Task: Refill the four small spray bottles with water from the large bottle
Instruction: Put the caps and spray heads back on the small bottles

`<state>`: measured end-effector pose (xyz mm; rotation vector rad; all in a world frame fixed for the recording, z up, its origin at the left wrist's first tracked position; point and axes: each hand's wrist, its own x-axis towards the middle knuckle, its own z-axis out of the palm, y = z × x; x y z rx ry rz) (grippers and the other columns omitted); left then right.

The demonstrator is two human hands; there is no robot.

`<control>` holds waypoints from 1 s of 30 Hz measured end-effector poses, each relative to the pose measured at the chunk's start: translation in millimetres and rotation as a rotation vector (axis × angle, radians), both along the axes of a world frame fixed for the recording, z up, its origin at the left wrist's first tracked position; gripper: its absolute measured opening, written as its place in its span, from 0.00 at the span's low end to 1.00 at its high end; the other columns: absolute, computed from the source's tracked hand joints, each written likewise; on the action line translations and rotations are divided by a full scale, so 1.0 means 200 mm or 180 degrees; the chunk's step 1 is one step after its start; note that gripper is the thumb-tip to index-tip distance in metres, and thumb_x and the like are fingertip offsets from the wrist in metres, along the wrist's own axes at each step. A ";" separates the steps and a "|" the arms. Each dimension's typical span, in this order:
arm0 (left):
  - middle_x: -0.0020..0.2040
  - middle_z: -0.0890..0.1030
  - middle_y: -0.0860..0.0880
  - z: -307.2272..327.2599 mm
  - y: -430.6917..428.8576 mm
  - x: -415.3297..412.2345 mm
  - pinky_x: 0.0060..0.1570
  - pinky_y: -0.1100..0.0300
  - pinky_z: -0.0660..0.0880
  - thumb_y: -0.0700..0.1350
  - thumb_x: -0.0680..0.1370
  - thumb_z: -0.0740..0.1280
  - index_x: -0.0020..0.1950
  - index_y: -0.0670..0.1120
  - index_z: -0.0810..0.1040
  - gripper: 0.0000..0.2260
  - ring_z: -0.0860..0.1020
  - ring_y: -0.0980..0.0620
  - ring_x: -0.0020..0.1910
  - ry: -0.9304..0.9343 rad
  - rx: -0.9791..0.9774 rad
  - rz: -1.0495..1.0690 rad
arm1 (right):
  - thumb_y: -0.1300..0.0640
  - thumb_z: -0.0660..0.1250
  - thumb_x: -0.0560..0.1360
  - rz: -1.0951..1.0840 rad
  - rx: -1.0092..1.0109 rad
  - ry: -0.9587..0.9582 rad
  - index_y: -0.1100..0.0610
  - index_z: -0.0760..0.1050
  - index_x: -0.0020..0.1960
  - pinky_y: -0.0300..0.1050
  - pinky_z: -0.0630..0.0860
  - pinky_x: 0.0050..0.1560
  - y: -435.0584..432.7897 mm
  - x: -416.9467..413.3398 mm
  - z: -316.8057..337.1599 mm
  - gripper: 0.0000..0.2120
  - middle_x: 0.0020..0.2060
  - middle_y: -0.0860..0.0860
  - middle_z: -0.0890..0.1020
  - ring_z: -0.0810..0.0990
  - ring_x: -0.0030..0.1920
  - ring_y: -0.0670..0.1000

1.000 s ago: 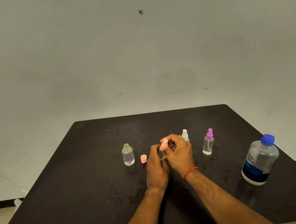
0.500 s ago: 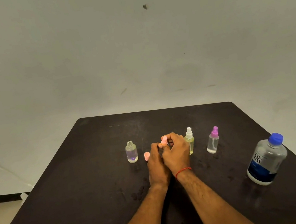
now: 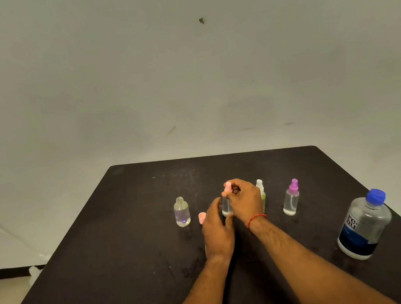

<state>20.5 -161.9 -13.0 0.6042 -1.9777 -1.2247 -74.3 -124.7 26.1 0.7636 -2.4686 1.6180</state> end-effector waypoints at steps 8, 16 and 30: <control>0.50 0.73 0.69 -0.03 -0.02 -0.01 0.58 0.72 0.69 0.38 0.80 0.68 0.65 0.47 0.77 0.14 0.73 0.77 0.53 0.0026 -0.0092 0.0145 | 0.60 0.73 0.73 0.0053 0.0019 -0.0019 0.54 0.81 0.54 0.34 0.77 0.50 -0.02 0.00 -0.01 0.10 0.46 0.48 0.84 0.80 0.46 0.43; 0.55 0.77 0.61 -0.05 -0.03 -0.02 0.54 0.74 0.71 0.40 0.80 0.69 0.62 0.50 0.78 0.12 0.77 0.61 0.56 0.0154 -0.0200 0.0221 | 0.57 0.72 0.75 -0.0047 0.0202 0.0096 0.55 0.79 0.60 0.17 0.63 0.53 0.04 0.03 0.00 0.14 0.50 0.49 0.84 0.81 0.51 0.46; 0.47 0.82 0.56 -0.04 -0.22 0.31 0.48 0.60 0.79 0.41 0.79 0.71 0.52 0.51 0.80 0.06 0.81 0.57 0.48 0.1004 -0.0062 0.0858 | 0.59 0.75 0.71 0.0294 0.0207 0.0231 0.54 0.81 0.55 0.34 0.78 0.48 0.18 0.25 -0.07 0.14 0.45 0.47 0.83 0.80 0.43 0.42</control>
